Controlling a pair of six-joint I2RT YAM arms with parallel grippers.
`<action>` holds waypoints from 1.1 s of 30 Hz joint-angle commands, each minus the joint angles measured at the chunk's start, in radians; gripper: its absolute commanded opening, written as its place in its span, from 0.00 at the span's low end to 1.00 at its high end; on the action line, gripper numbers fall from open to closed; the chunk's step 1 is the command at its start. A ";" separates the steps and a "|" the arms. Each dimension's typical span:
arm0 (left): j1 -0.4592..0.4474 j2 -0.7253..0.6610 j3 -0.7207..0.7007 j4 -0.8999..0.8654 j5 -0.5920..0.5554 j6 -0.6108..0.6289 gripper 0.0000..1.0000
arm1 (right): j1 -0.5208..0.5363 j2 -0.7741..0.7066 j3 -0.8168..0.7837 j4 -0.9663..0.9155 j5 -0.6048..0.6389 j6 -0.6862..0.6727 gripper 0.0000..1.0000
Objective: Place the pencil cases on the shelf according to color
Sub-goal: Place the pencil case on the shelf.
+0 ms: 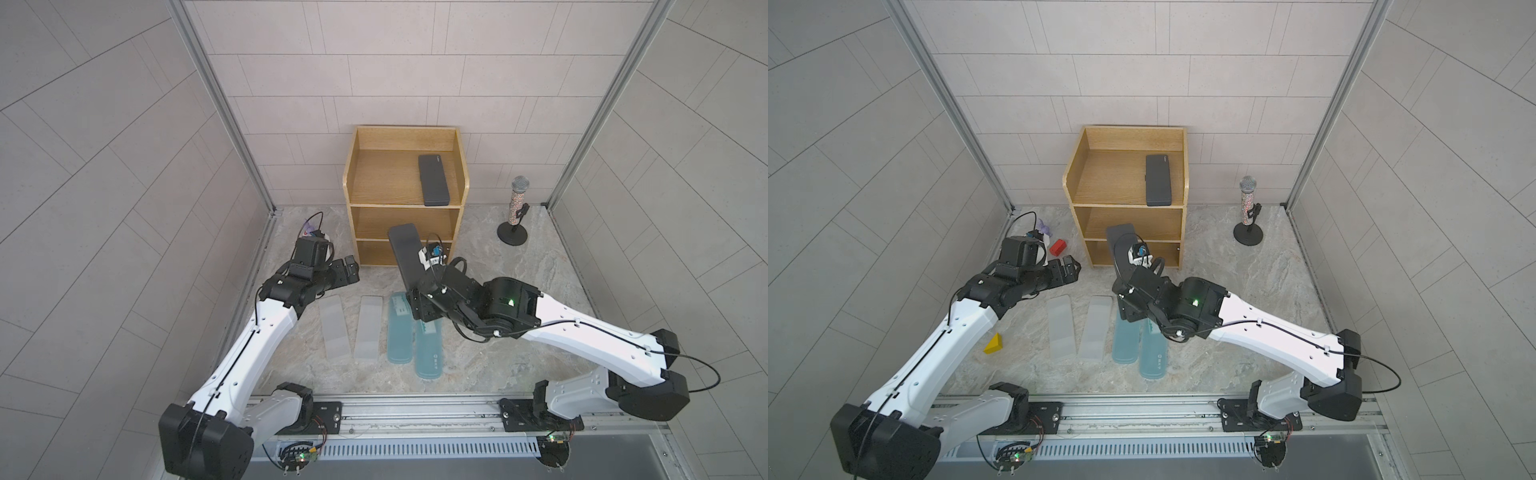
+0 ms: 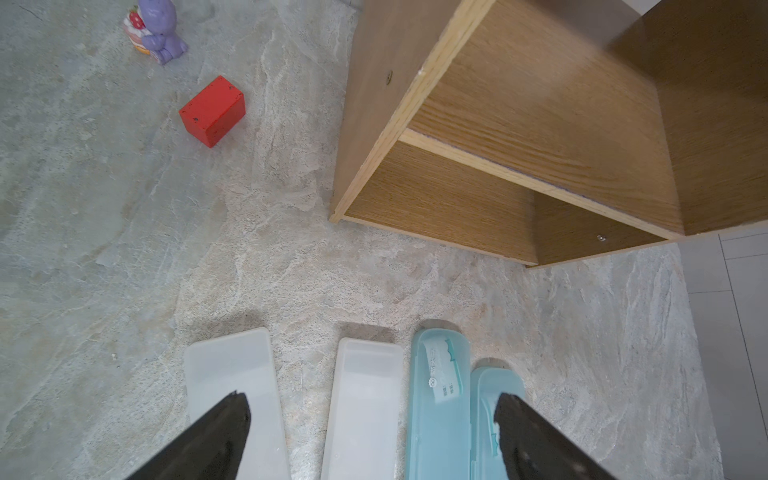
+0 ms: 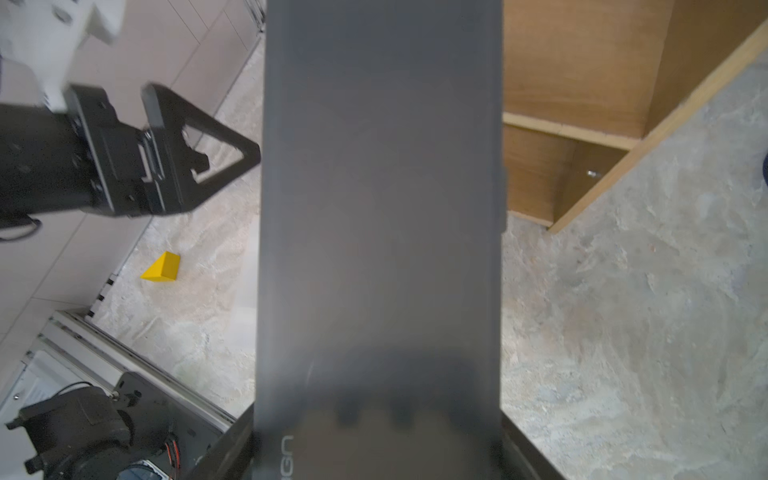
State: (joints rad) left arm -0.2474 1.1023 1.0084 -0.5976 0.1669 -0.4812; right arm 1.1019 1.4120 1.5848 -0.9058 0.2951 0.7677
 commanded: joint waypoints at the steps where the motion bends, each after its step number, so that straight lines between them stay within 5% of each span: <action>1: 0.010 -0.018 -0.020 0.019 0.029 -0.003 1.00 | -0.049 0.043 0.093 0.001 -0.018 -0.075 0.34; 13: 0.025 -0.027 -0.044 0.059 0.098 -0.027 1.00 | -0.195 0.251 0.368 0.091 -0.125 -0.159 0.34; 33: 0.029 -0.037 -0.063 0.079 0.146 -0.037 1.00 | -0.333 0.602 0.822 0.091 -0.117 -0.135 0.35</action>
State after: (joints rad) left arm -0.2245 1.0775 0.9546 -0.5419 0.2993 -0.5087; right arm 0.7776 2.0079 2.3623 -0.8333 0.1589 0.6250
